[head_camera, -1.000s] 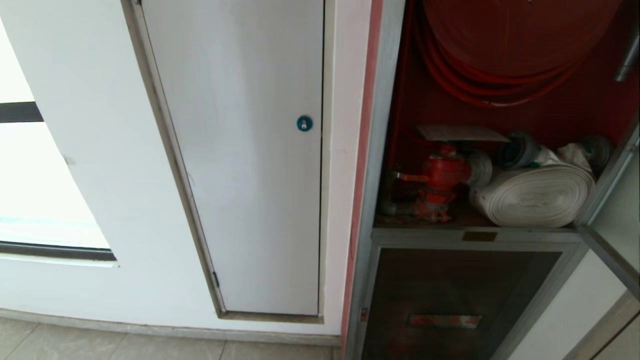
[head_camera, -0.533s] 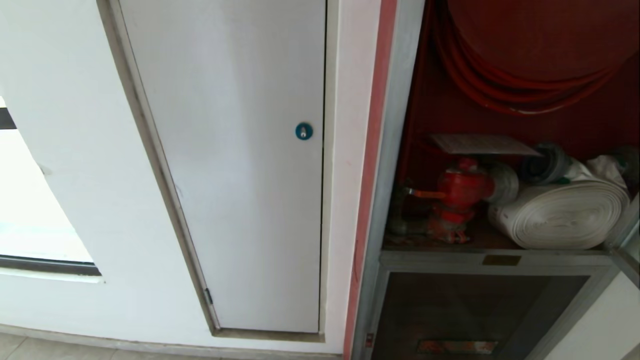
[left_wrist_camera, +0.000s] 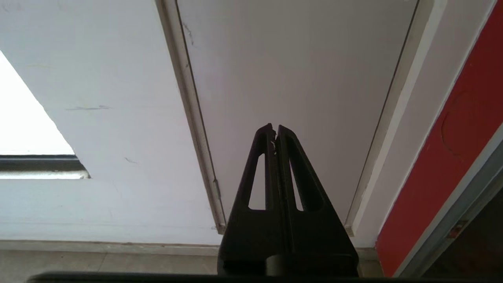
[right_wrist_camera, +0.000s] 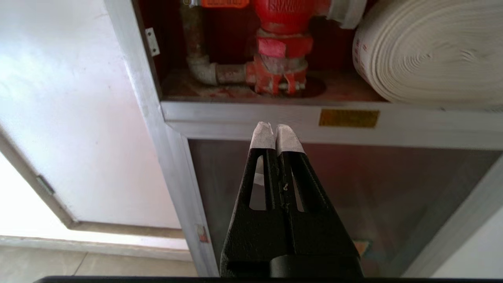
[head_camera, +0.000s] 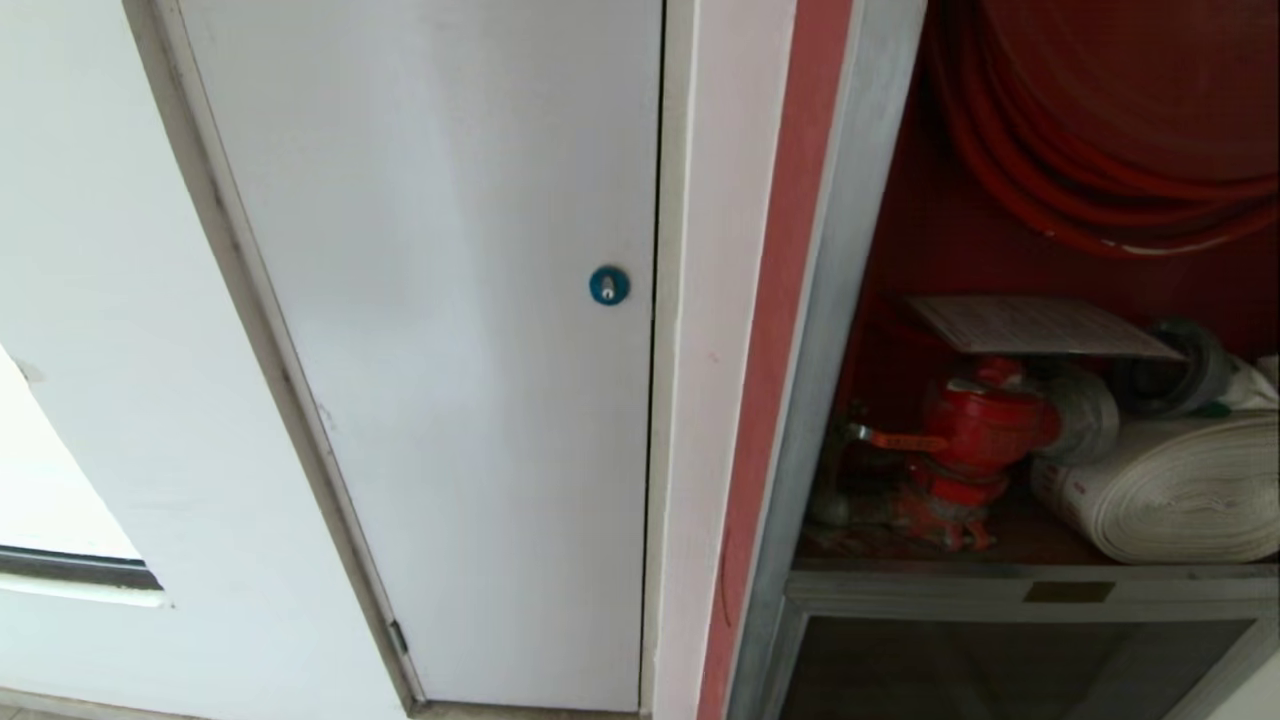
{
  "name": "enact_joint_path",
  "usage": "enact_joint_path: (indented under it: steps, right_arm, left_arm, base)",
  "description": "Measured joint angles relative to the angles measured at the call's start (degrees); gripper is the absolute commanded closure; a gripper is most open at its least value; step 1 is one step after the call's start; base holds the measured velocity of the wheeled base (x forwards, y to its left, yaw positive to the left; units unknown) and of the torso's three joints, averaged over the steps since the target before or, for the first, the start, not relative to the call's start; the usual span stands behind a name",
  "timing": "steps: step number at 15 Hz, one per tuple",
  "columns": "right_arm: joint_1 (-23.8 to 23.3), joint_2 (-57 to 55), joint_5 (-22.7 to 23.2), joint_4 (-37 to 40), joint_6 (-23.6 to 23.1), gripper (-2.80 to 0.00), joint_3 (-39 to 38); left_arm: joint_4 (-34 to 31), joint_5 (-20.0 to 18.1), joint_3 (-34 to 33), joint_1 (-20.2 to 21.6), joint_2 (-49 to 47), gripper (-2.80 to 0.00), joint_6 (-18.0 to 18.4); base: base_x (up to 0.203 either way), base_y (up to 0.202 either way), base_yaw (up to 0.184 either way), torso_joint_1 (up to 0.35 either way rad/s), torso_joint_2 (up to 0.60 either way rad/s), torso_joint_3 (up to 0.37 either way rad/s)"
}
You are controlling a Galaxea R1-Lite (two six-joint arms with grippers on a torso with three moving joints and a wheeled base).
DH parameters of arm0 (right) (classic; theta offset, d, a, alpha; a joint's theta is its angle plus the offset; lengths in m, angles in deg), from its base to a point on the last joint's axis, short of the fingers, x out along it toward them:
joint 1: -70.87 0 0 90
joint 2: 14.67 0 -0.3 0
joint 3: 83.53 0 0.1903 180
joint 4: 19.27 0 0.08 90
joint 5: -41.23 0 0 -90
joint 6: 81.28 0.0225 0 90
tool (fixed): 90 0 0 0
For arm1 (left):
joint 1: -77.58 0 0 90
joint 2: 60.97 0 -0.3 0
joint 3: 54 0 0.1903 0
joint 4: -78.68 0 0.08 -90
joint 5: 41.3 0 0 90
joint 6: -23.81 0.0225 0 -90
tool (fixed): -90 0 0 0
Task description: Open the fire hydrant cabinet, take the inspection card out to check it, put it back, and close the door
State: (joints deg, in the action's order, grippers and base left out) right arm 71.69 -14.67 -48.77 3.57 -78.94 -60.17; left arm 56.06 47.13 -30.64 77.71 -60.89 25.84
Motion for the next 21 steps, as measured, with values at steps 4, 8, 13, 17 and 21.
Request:
enact_joint_path:
  steps: [4,8,13,17,21]
  right_arm:
    - [0.0,0.0,0.0,0.0,0.0,0.0,0.0]
    - [0.0,0.0,0.0,0.0,0.0,0.0,0.0]
    - [0.1,0.0,0.0,0.0,-0.2,0.0,0.0]
    - [0.1,0.0,0.0,0.3,-0.3,0.0,0.0]
    - [0.1,0.0,-0.2,0.5,-0.2,0.0,0.1]
  left_arm:
    - [0.0,0.0,0.0,0.0,0.0,0.0,0.0]
    - [0.0,0.0,0.0,0.0,0.0,0.0,0.1]
    - [0.0,0.1,0.0,0.0,0.0,0.0,0.1]
    - [0.0,0.1,0.0,0.0,0.0,0.0,0.1]
    - [0.0,0.1,0.0,0.0,0.0,0.0,0.1]
  base:
    - [0.195,0.0,-0.001,0.005,0.0,0.002]
    - [0.196,0.0,0.001,0.0,0.0,0.003]
    - [0.097,0.0,-0.001,0.002,0.0,0.001]
    - [0.0,0.0,0.0,0.0,0.0,0.0]
    - [0.0,0.0,0.0,0.0,0.0,0.0]
